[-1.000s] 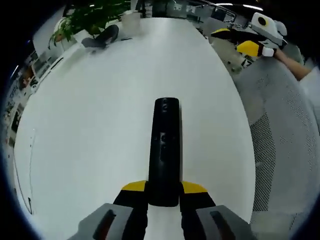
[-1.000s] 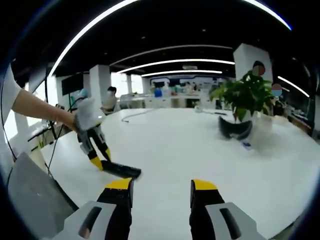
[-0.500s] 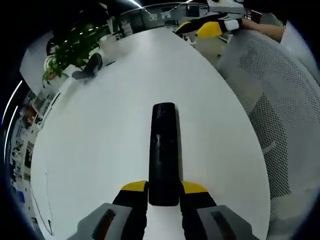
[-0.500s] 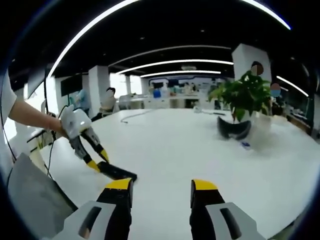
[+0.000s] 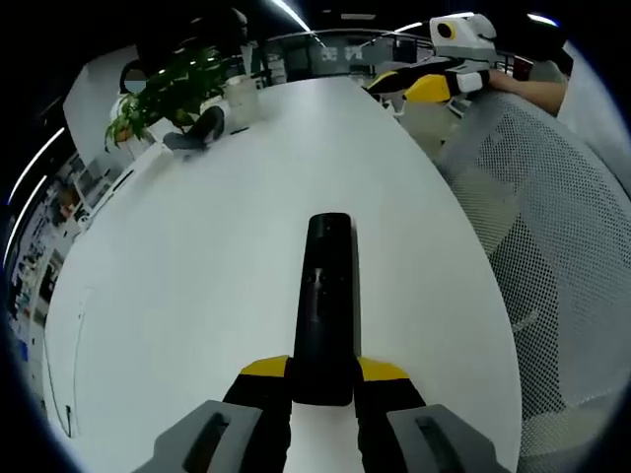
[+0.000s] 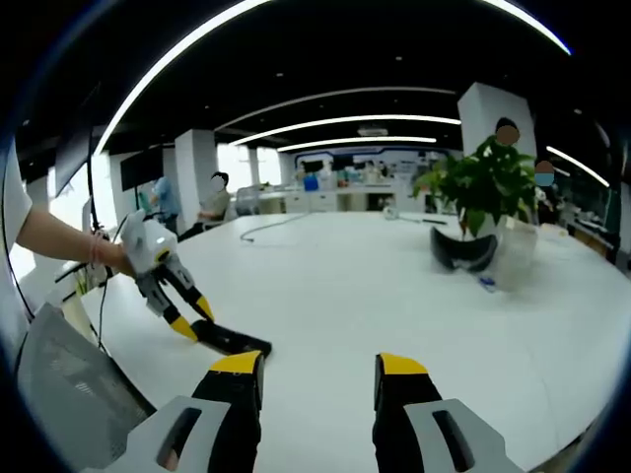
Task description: Press the specified remote control buttons in sequence, fully releasing each button before pressing the next.
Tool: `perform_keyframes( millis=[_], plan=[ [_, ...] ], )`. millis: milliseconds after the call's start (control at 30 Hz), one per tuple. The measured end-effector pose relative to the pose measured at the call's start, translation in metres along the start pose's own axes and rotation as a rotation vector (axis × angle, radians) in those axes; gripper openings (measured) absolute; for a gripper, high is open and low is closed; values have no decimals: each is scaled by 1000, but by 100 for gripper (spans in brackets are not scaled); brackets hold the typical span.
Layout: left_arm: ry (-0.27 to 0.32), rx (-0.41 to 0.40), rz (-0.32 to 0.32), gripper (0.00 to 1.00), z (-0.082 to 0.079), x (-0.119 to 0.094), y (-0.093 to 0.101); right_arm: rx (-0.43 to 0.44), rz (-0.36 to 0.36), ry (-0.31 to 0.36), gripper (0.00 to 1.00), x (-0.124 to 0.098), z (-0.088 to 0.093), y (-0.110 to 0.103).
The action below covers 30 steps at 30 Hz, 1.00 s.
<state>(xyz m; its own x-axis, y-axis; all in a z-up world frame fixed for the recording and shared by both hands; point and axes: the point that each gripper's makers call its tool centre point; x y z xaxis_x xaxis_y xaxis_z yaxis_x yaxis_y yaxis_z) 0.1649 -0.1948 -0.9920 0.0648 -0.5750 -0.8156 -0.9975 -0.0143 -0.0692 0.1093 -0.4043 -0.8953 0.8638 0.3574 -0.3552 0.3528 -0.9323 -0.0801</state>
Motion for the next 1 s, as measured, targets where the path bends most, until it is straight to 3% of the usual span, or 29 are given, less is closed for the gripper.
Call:
perform_keyframes(
  millis=[67,167,467,733,867,933,1000],
  plan=[
    [0,-1,36,23,0,-1,6,2,-3,-1,42,0,0,-1],
    [-3,-63,84,23,2,-3,15,14,-11,-1,41,1,1,-2],
    [-14,-96,106,23,4,-6,42,24,-32,-2,39,1,1,-5],
    [-41,-97,99,23,5,-6,56,12,-58,-2,35,2,1,-10],
    [-42,-58,79,24,6,-6,56,10,-56,-4,34,2,2,-9],
    [-29,23,69,24,4,-5,56,21,-54,0,34,1,1,-8],
    [-32,-59,52,24,6,-6,56,34,-60,0,34,2,2,-8]
  ],
)
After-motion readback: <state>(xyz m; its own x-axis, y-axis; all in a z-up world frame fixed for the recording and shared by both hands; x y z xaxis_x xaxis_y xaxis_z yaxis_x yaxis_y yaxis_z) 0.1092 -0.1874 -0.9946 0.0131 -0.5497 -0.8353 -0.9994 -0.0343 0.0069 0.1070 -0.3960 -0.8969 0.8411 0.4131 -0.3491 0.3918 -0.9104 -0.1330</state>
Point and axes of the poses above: the point that each gripper's makers call its tool centre point, and the gripper's own axes: x roughly forward along the fingers, y roughly to its right, z roughly out of its underside, and after that the axes turned 1 degree about y, right-handed
